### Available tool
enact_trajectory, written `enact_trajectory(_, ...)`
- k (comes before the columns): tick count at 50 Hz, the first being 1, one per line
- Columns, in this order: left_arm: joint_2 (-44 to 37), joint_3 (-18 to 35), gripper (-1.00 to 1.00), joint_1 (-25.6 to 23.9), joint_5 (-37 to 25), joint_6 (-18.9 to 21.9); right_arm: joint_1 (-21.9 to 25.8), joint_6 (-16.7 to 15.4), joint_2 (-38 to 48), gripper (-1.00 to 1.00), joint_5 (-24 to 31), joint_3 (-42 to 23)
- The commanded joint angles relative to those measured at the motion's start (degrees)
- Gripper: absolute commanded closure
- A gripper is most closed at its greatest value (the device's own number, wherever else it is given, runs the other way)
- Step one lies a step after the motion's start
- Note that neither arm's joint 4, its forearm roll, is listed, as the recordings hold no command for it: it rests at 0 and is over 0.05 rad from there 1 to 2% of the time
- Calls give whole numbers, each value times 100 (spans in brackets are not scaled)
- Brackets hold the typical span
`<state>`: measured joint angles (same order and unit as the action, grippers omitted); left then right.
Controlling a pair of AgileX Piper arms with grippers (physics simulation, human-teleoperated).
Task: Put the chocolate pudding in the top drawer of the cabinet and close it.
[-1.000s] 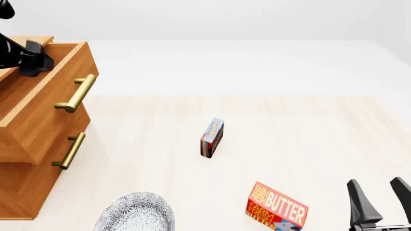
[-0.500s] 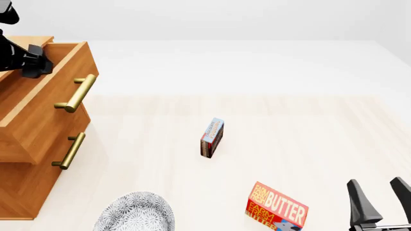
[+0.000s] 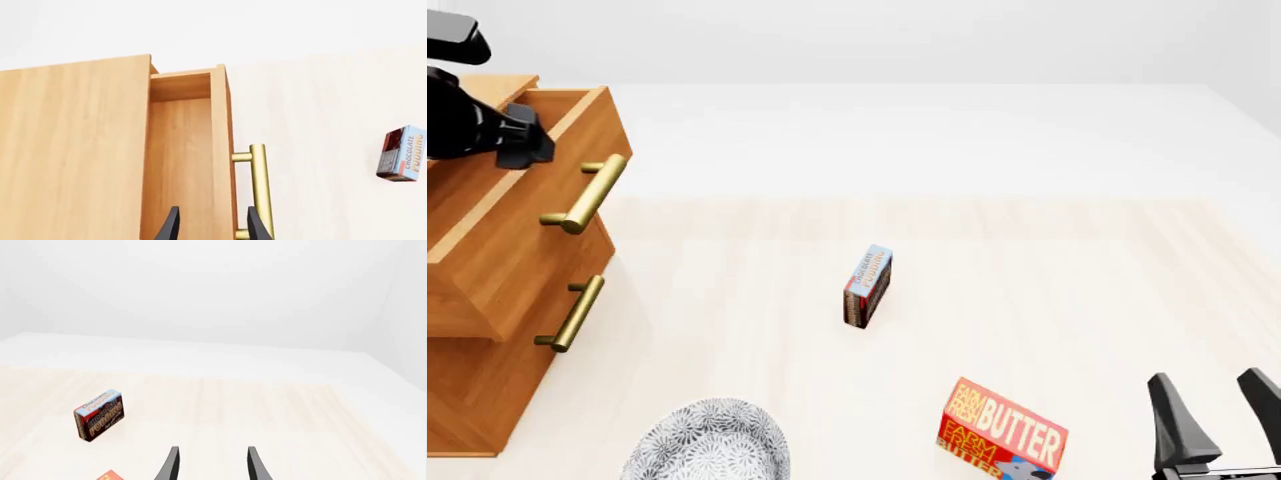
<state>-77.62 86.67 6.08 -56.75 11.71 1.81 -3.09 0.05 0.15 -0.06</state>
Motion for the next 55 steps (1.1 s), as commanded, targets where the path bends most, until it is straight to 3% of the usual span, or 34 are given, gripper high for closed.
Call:
enact_trajectory(1, -102, -40, -100, -23, 58, -157, 0, -3, 0, -100, 3, 1)
enact_trajectory(14, -102, -40, -100, -23, 58, -157, 0, -3, 0, -100, 3, 1)
enact_trajectory(16, -187, -61, -100, -161, 26, -535, 15, -20, 0, -100, 5, 1)
enact_trajectory(32, -255, -54, -100, -342, 21, -708, 27, -34, 1, -100, 9, 2)
enact_trajectory(55, -344, -439, -100, -581, 367, -914, 13, -30, -1, -100, 20, 4)
